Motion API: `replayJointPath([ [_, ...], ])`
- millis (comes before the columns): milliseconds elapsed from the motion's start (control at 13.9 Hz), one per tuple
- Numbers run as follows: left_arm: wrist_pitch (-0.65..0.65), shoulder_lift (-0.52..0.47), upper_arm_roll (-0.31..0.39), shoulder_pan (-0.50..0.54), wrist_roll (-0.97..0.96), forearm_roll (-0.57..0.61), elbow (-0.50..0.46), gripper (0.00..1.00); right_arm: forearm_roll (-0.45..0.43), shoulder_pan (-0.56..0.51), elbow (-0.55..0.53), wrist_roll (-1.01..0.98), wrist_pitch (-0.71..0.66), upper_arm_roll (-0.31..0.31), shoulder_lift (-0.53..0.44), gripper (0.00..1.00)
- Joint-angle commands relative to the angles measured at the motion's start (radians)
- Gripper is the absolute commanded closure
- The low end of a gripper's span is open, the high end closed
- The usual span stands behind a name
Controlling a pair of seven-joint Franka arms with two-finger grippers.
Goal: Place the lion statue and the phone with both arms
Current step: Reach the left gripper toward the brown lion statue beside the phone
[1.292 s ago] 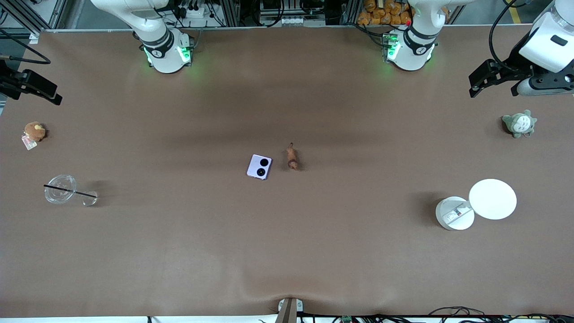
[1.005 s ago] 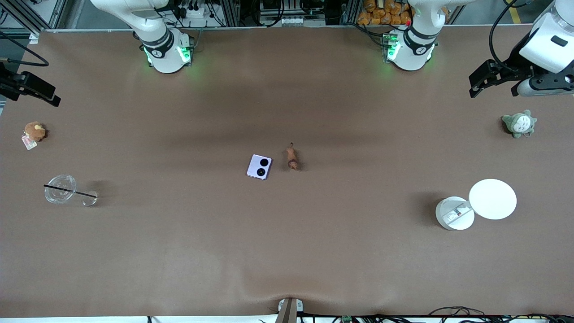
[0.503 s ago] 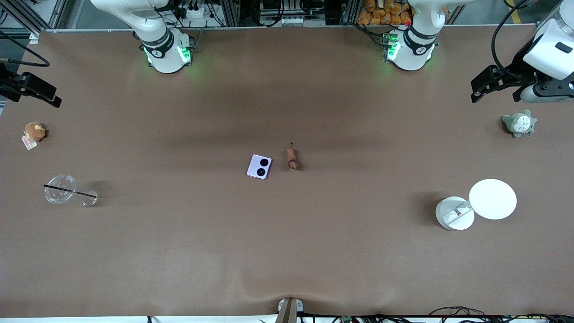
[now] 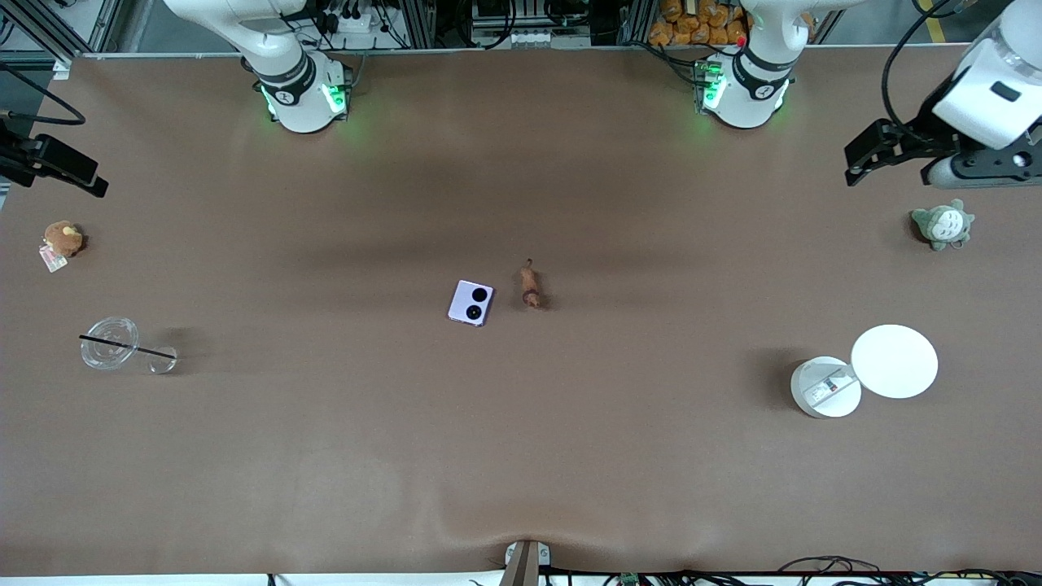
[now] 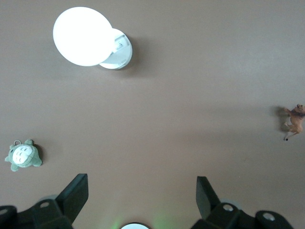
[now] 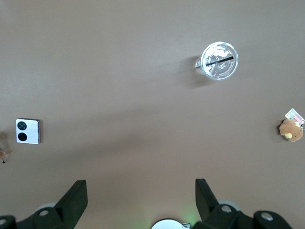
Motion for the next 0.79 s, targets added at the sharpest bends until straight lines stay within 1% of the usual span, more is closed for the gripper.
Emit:
replayJointPath([
  [0, -0.020, 0.043, -0.035, -0.006, -0.021, -0.018, 0.018, 0.00, 0.020, 0.003, -0.029, -0.013, 0.021, -0.002, -0.021, 0.00],
  [144, -0.021, 0.084, -0.090, -0.006, -0.122, -0.018, 0.020, 0.00, 0.021, -0.001, -0.030, -0.014, 0.021, -0.003, -0.020, 0.00],
  [287, -0.006, 0.115, -0.149, -0.007, -0.183, -0.006, 0.024, 0.00, 0.021, -0.003, -0.030, -0.016, 0.015, -0.003, -0.021, 0.00],
  [359, 0.014, 0.135, -0.167, -0.007, -0.193, -0.006, 0.026, 0.00, 0.021, -0.003, -0.033, -0.016, 0.011, -0.003, -0.021, 0.00],
  [574, 0.127, 0.215, -0.235, -0.018, -0.217, -0.006, 0.023, 0.00, 0.021, -0.003, -0.033, -0.017, 0.012, -0.003, -0.021, 0.00],
  [718, 0.198, 0.284, -0.239, -0.076, -0.309, -0.004, 0.026, 0.00, 0.021, -0.006, -0.033, -0.017, 0.012, -0.003, -0.020, 0.00],
])
